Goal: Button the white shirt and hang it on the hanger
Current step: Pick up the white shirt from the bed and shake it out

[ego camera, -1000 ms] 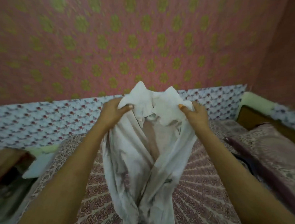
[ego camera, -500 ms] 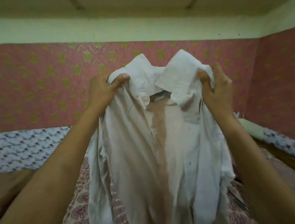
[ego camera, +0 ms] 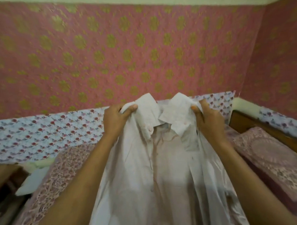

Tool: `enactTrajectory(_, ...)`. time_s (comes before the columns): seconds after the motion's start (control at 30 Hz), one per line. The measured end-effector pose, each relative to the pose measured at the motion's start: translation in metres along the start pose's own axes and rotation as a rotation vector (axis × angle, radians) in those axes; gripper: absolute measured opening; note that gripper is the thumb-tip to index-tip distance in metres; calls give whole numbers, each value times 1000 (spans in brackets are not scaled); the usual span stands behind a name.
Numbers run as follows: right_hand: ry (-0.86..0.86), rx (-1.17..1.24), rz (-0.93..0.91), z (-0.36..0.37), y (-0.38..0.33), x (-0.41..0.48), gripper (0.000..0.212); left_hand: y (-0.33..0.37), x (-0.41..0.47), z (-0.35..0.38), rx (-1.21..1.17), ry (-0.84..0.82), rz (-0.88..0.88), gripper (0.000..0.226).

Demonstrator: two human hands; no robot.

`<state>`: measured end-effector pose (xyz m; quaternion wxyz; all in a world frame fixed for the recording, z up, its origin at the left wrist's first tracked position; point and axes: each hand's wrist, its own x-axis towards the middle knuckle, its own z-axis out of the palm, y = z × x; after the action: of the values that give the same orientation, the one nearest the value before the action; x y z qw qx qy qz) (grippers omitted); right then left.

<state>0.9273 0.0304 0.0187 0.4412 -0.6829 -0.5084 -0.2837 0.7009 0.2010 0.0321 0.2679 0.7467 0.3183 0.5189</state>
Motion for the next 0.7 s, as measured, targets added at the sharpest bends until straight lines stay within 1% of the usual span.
enactTrajectory(0.03,-26,-24,-1,14,9,-11,51,-18,-4,13,16,-39,-9,37)
enactTrajectory(0.07,-52,-41,14,28,18,-19,51,-36,-6,25,35,-74,-24,41)
enactTrajectory(0.13,-105,-46,97,63,44,-38,47,-78,-3,53,45,-151,-56,58)
enactTrajectory(0.17,-140,-40,132,79,56,-47,45,-100,-3,65,61,-182,-69,58)
enactTrajectory(0.27,-178,-12,227,130,95,-66,40,-152,5,105,102,-263,-83,44)
enactTrajectory(0.33,-206,-27,267,160,118,-71,37,-187,12,131,128,-262,-99,40)
enactTrajectory(0.43,-246,-55,321,218,163,-72,33,-245,31,184,166,-252,-121,54)
enactTrajectory(0.53,-214,-117,351,280,210,-65,28,-294,61,237,292,-220,-69,56)
enactTrajectory(0.63,-142,-156,389,341,250,-53,32,-340,98,287,460,-149,-7,57)
enactTrajectory(0.7,-112,-163,434,379,274,-47,34,-373,120,318,543,-149,-29,54)
